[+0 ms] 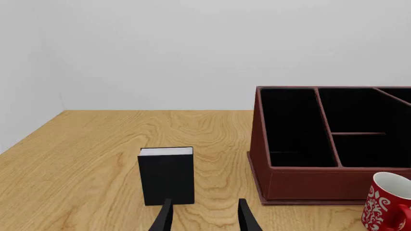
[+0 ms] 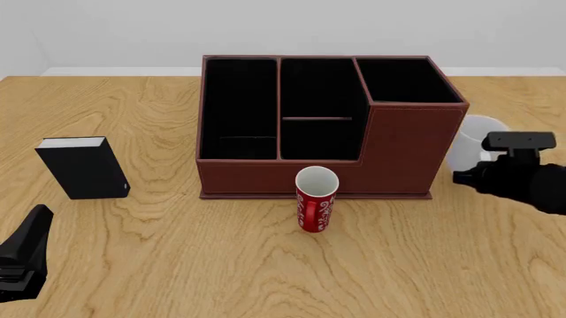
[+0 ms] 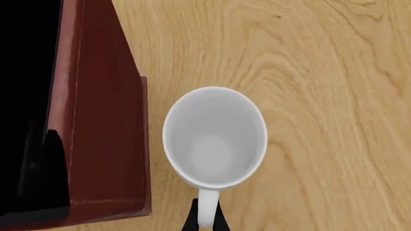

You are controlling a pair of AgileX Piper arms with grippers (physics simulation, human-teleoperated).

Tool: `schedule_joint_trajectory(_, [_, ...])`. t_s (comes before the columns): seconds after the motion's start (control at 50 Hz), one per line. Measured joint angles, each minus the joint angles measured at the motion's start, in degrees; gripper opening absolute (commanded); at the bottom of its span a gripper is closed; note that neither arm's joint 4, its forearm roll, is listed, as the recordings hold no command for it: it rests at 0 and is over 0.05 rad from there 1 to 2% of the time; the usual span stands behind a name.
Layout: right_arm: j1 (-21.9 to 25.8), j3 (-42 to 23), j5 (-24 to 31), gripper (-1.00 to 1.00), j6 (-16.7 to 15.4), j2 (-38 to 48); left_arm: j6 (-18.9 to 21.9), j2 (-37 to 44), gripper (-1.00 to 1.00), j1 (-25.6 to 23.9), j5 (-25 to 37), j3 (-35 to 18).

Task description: Pick up the white mug and place it to the right of the caddy.

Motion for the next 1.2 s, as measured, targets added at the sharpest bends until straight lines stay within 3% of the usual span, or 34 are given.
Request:
schedule_joint_trajectory(0.78, [0.17, 0.98, -7.43, -1.00, 0.89, 6.89, 0.00, 0.00, 1.00, 0.00, 0.00, 0.00])
schedule_joint_trajectory(0.8, [0.15, 0.92, -7.54, 1.00, 0.96, 7.14, 0.00, 0.00, 1.00, 0.00, 0.00, 0.00])
schedule_joint_trajectory(1.2, [-0.40, 1.12, -8.38, 1.00, 1.21, 10.60, 0.00, 0.00, 1.00, 0.00, 0.00, 0.00])
